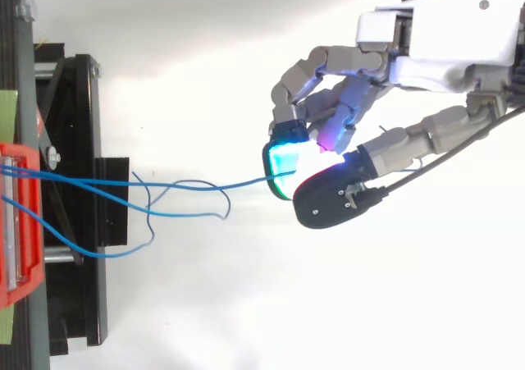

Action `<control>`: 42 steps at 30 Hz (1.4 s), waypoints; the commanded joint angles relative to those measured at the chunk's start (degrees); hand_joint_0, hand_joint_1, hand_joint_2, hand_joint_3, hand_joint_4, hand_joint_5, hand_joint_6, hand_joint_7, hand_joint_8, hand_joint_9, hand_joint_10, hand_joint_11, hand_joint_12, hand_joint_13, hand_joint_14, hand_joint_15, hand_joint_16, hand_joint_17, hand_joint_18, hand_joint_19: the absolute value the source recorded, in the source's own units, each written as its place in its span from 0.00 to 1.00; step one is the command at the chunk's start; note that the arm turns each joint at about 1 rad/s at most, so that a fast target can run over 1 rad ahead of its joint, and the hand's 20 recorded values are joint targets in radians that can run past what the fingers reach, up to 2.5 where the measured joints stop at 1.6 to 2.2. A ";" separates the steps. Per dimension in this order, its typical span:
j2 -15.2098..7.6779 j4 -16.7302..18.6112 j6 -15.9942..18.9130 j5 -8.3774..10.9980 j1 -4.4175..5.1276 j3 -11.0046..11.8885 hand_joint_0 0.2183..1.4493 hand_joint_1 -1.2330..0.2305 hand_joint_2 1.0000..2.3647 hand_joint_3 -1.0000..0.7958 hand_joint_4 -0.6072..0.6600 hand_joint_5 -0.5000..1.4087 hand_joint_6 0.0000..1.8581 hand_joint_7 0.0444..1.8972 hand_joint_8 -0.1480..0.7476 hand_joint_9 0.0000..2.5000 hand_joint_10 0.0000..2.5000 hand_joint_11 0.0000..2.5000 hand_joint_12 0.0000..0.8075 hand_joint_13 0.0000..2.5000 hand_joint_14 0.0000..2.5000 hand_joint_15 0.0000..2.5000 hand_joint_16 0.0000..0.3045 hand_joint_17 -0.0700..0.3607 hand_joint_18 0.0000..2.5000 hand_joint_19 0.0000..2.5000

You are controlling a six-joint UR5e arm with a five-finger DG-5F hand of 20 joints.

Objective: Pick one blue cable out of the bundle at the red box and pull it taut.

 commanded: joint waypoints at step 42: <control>0.11 5.04 -0.38 1.72 0.31 0.00 0.32 0.29 0.01 0.51 0.52 0.20 0.48 0.57 0.60 0.42 0.00 0.34 0.45 0.21 0.00 0.07 0.18 0.44 0.24 0.08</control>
